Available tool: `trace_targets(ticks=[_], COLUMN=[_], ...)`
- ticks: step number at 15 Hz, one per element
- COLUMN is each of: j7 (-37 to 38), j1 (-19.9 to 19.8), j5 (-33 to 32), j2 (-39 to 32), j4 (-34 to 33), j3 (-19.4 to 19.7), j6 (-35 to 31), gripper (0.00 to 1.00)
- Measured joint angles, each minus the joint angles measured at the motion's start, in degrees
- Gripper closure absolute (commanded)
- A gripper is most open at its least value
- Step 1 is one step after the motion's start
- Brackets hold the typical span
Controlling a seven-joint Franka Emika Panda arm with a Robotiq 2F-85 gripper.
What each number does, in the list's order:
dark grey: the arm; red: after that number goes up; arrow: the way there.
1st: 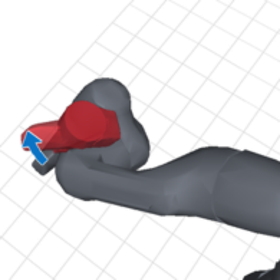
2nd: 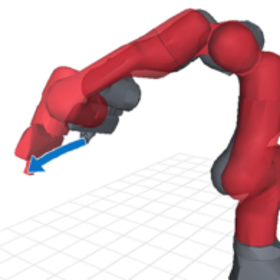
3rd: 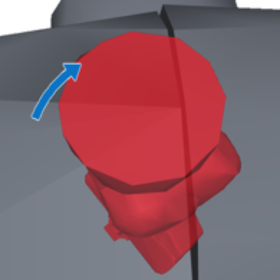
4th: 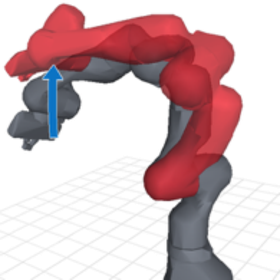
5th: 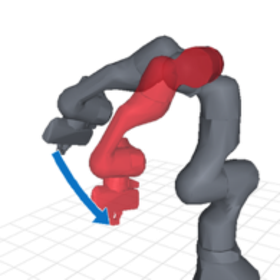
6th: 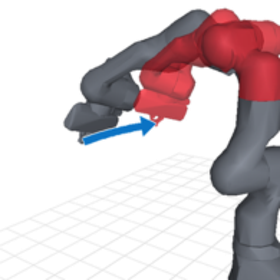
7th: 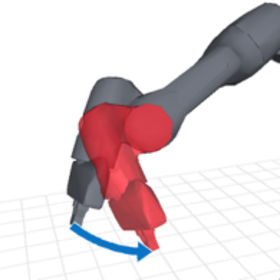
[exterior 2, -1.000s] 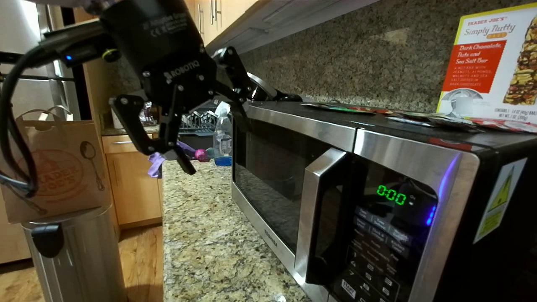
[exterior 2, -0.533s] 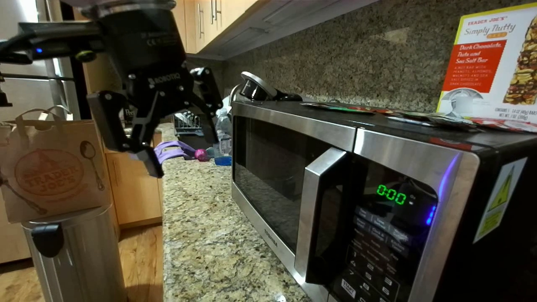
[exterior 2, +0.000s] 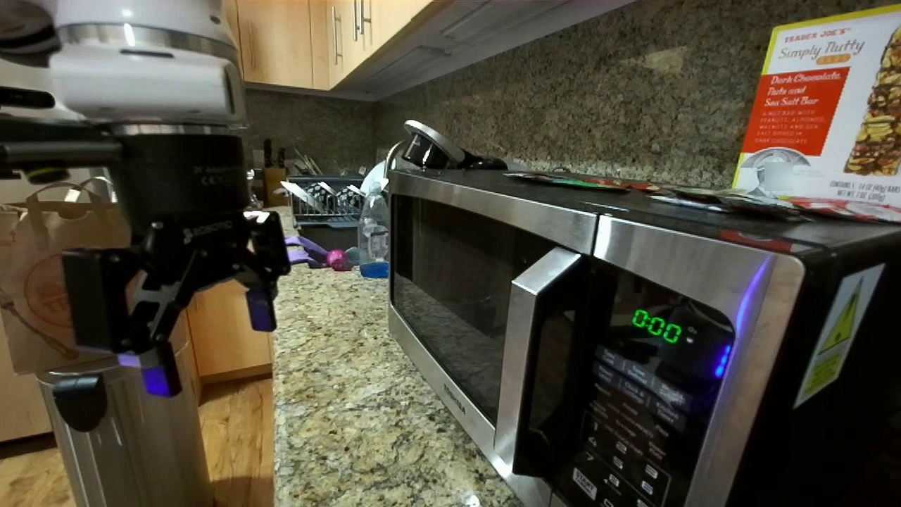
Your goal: Close the microwave door
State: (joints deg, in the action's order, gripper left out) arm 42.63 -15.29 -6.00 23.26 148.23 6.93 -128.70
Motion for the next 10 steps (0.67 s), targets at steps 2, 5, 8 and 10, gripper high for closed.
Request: trace_targets(ticks=[2,5,8,10], j7=[-0.88,-5.23,-10.13,-13.91], j1=[0.09,0.31,0.43,0.76], j5=[-0.08,-1.10,-4.49,-5.68], j2=[0.00,0.00,0.10,0.81], j4=[0.80,0.32,-2.74,-5.41], j3=[-0.72,-0.87,-2.02,-3.20], j6=[0.00,-0.01,3.91,8.27], gripper=[0.00,0.00,0.00,0.00])
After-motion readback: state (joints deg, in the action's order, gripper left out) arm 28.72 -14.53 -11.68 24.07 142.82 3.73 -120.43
